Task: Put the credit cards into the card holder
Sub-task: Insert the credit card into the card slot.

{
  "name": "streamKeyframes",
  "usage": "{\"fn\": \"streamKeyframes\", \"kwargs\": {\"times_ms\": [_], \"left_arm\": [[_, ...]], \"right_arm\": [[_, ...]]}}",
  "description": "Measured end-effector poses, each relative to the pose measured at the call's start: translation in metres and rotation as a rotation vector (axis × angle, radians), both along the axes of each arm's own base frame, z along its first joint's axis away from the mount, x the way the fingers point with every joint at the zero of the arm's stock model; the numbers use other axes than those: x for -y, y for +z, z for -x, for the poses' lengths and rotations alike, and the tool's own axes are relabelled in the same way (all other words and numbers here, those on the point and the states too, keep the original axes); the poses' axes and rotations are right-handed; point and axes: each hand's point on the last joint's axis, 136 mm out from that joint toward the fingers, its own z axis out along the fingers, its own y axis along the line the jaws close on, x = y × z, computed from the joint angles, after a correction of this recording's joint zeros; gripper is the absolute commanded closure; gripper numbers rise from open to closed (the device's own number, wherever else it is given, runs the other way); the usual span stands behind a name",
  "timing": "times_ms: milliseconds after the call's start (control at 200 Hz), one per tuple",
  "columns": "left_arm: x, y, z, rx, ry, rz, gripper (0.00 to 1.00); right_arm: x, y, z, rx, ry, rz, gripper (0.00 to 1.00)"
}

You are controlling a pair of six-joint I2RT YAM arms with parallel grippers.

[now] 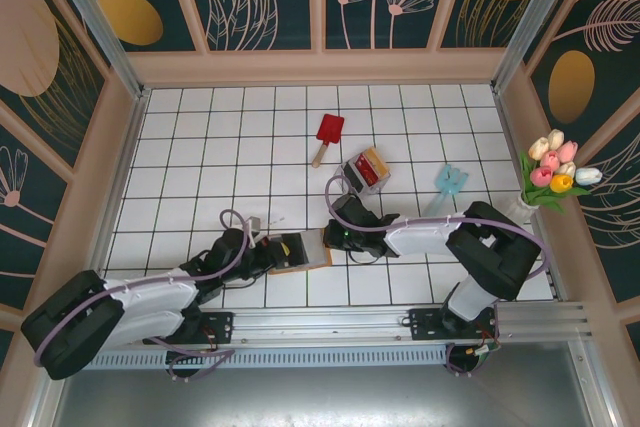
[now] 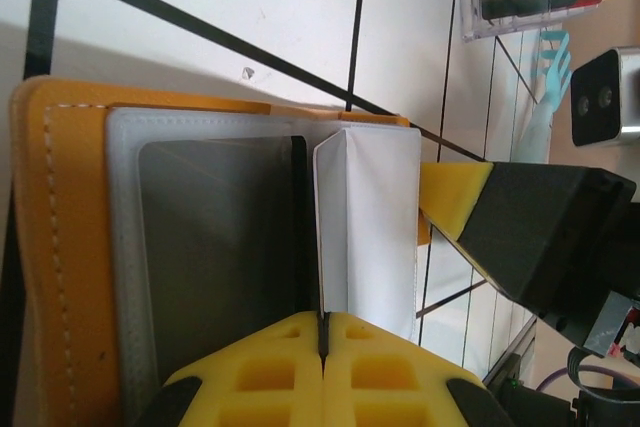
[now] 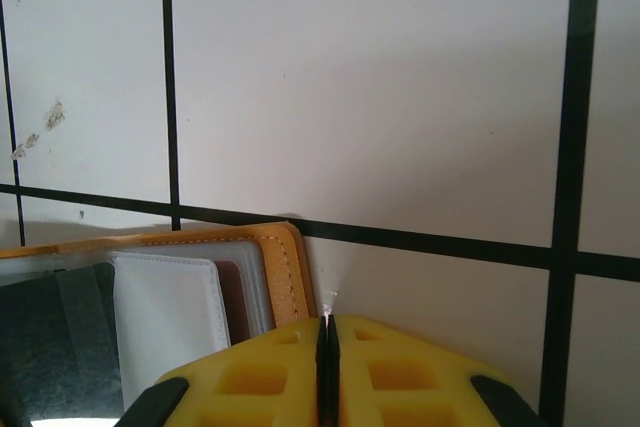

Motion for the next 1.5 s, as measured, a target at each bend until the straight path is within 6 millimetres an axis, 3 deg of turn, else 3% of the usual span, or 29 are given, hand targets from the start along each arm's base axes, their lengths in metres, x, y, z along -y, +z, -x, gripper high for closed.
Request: {"fn": "streamKeyframes", "kwargs": {"times_ms": [230, 420, 1046, 1341, 1496], "left_arm": [[-0.001, -0.001, 0.002, -0.007, -0.002, -0.005, 1.00], [0.003, -0.014, 0.001, -0.039, -0.013, -0.025, 1.00], [0.031, -0.007, -0.007, -0.044, -0.083, 0.004, 0.99], [0.040, -0.010, -0.007, -0.055, -0.107, -0.006, 0.88], [0.035, -0.002, -0.008, -0.032, -0.089, -0.023, 0.68]], "right_arm": [[-0.001, 0.000, 0.000, 0.000, 0.000, -0.001, 0.88], [-0.002, 0.000, -0.001, 0.002, 0.001, -0.005, 0.87], [-0.003, 0.000, -0.001, -0.010, -0.018, -0.019, 0.87], [-0.003, 0.000, -0.001, -0.017, -0.039, -0.028, 0.87], [0.000, 0.000, -0.002, -0.014, -0.048, -0.014, 0.85]]}}
